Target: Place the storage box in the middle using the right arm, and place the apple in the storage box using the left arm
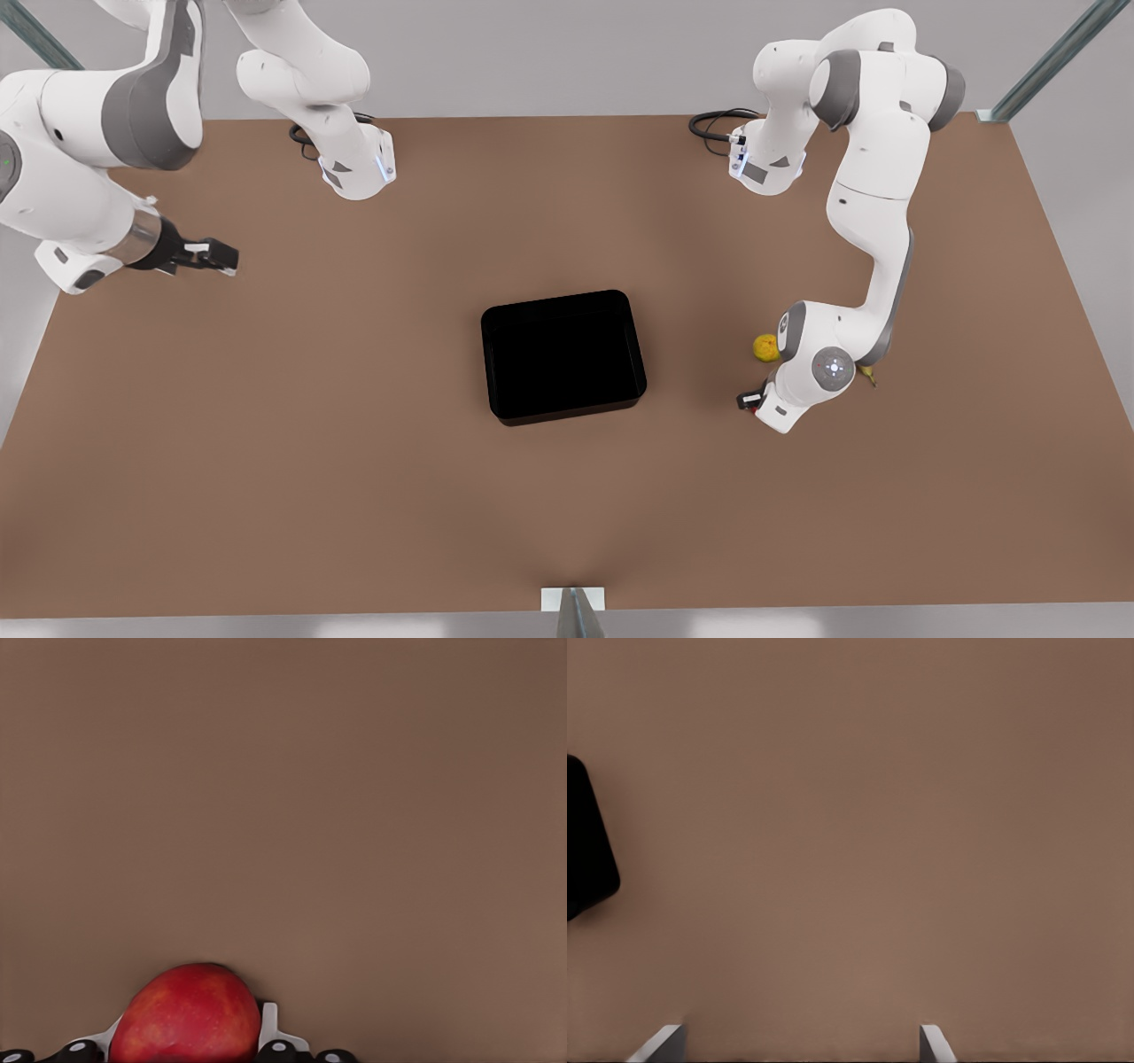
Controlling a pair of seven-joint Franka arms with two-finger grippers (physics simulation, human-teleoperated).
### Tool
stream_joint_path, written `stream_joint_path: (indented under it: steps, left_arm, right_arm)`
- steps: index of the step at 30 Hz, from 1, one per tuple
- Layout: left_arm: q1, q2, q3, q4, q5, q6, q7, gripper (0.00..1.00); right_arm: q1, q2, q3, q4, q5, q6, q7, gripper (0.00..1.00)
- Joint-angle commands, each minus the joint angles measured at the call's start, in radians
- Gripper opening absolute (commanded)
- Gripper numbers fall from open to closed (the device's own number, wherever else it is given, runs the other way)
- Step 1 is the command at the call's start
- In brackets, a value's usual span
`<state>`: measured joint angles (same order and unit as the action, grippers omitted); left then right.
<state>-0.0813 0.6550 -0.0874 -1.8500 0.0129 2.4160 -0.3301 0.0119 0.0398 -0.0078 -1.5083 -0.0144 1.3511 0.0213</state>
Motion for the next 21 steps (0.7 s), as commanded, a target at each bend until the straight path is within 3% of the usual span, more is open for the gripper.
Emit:
stream_joint_path:
  steps: [1,9,13,16,18,21]
  left_arm:
    - [0.000,0.000,0.000,0.000,-0.001,0.000,0.000,0.66]
    - [-0.002,-0.009,0.000,-0.002,-0.001,-0.008,-0.009,0.66]
    - [-0.018,-0.090,0.000,-0.002,-0.002,-0.064,-0.064,0.66]
    - [-0.152,-0.118,-0.002,0.144,-0.002,-0.247,-0.372,0.66]
    - [-0.248,-0.104,-0.029,0.242,-0.005,-0.276,-0.630,0.66]
    - [-0.353,-0.103,-0.097,0.262,-0.014,-0.270,-0.814,0.66]
  right_arm:
    - [0.020,0.000,0.005,0.003,0.013,-0.004,-0.001,1.00]
    - [0.003,0.034,0.014,-0.007,0.027,-0.095,0.011,1.00]
    - [0.005,0.035,0.014,-0.009,0.027,-0.098,0.003,1.00]
    - [0.005,0.045,0.014,-0.009,0.025,-0.107,-0.004,1.00]
    - [0.010,0.057,0.014,0.000,0.025,-0.112,-0.014,1.00]
    - [0.002,0.058,0.014,0.002,0.027,-0.112,-0.014,1.00]
